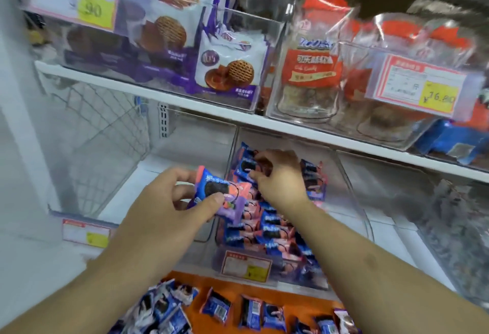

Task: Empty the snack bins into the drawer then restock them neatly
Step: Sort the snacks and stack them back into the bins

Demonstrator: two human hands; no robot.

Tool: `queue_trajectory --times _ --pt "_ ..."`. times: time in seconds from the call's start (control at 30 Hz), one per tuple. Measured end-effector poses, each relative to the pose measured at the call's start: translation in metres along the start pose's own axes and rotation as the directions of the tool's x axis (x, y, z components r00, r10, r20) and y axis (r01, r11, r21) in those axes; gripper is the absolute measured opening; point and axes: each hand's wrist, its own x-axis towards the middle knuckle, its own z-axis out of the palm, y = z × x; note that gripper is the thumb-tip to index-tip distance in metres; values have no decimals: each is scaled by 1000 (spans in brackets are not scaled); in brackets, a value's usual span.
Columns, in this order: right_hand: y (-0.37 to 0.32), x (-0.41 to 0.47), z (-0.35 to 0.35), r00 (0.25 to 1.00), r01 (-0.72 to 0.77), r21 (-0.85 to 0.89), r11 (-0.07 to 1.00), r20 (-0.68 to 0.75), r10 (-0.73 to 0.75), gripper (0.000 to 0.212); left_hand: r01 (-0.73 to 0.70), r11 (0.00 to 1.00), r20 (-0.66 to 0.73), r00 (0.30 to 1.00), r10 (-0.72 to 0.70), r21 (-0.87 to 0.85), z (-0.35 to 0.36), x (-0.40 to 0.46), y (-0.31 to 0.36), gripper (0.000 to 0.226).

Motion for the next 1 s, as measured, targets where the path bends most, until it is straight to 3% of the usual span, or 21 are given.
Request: queue_trajectory --times 0.1,0.17,0.33,0.4,0.47,0.53,0.57,0.63,0.7,0.77,0.87,1.0 --pt "8 5 20 989 97 -159 983 -92 -113 29 12 999 9 1000 -12 -41 4 4 2 24" --pt "9 4 24 986 98 -161 982 -117 -118 29 27 996 30 999 -25 -88 6 3 3 21" --pt "4 -7 3 993 96 -138 986 78 -85 47 34 993 73 997 -25 -115 10 -3 8 20" --pt "-6 -16 -24 994 -1 71 997 107 -6 45 29 994 63 998 -22 -108 10 -5 11 20" --pt "-26 -33 -58 977 -188 429 884 172 125 28 15 994 30 999 -12 -105 13 -7 16 21" --pt "-49 -56 -94 965 -198 652 732 262 28 19 -21 996 12 1000 22 -91 18 -12 21 23" --pt "-59 -68 -109 954 -164 684 711 292 -62 18 -54 997 6 998 55 -62 21 -14 23 23" --pt "-70 -82 -120 940 -110 645 756 315 -133 26 -110 994 -2 994 110 2 25 -17 26 24" --pt "-67 -83 -118 965 -121 567 815 260 -38 34 -149 987 15 989 149 52 28 -19 27 30" --pt "-50 -75 -113 979 -159 497 853 193 71 33 -225 952 24 974 225 207 26 -18 25 39" --pt "-20 -54 -102 983 -157 199 967 122 135 29 -320 821 85 944 318 474 21 -14 15 61" --pt "17 -24 -64 993 -36 -70 997 109 44 41 -369 719 230 929 289 589 21 -11 3 71"
